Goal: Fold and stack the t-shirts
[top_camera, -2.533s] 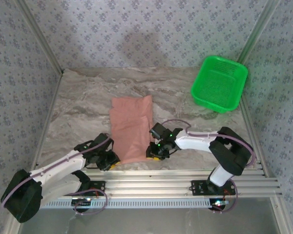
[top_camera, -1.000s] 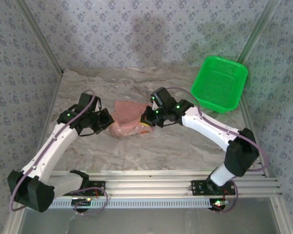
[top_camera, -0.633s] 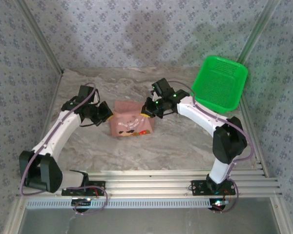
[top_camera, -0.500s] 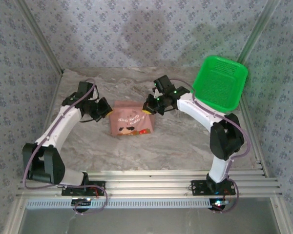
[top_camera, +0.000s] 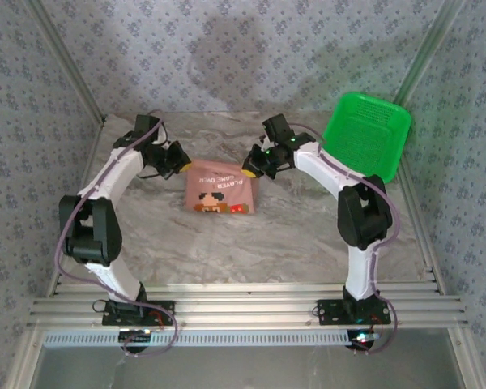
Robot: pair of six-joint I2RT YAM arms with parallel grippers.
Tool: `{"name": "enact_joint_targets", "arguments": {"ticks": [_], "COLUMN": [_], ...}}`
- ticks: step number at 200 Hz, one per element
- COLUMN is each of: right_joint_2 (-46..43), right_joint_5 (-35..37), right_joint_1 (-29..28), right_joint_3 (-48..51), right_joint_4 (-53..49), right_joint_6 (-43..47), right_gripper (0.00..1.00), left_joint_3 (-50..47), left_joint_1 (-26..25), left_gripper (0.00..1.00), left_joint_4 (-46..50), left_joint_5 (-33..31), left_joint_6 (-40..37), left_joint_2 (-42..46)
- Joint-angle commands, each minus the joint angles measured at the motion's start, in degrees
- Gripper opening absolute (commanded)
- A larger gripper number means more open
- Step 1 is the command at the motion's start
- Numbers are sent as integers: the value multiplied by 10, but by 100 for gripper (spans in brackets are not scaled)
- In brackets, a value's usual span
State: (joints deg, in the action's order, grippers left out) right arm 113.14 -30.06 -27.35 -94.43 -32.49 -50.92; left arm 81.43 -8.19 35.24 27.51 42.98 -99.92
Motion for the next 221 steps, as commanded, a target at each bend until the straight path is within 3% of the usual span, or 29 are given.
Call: {"name": "enact_joint_targets", "arguments": {"ticks": [1,31,45,66,91,114,131,143,158,180,186,199,221], "right_joint_2": [36,97,128,183,199,163,97,12,-126,-344,-399,-503,-621], "right_joint_5": [-12,-20,-29,-64,-85,-89,-108,-85,7,218,260,315,450], "right_joint_1": [15,36,56,99,135,150,152,153,153,164,173,204,218], "right_joint_3": [-38,-79,-97,-137,-156,-178,-146,-76,59,286,350,474,678], "right_joint_4": [-3,5,34,125,233,186,129,89,56,34,55,126,354], "right_joint_6": [10,0,-19,-74,-139,-88,-17,62,171,280,285,312,400], "right_gripper": [1,10,20,40,47,50,52,60,73,94,100,100,100], "left_joint_3": [44,107,142,215,357,462,461,407,241,-20,-85,-220,-381], "left_joint_1": [9,12,16,21,24,40,64,83,108,133,134,136,142], "left_gripper": [0,0,0,34,63,69,70,70,74,99,100,100,100], "left_joint_4": [-21,-35,-54,-89,-39,47,96,105,47,-71,-100,-177,-303], "left_joint_5": [14,20,22,60,65,56,42,14,-38,-153,-191,-265,-349], "left_joint_6": [-14,-15,-4,34,36,2,-36,-72,-108,-155,-170,-192,-225], "left_joint_2": [-36,-114,-155,-217,-260,-260,-221,-164,-46,140,183,257,320]}}
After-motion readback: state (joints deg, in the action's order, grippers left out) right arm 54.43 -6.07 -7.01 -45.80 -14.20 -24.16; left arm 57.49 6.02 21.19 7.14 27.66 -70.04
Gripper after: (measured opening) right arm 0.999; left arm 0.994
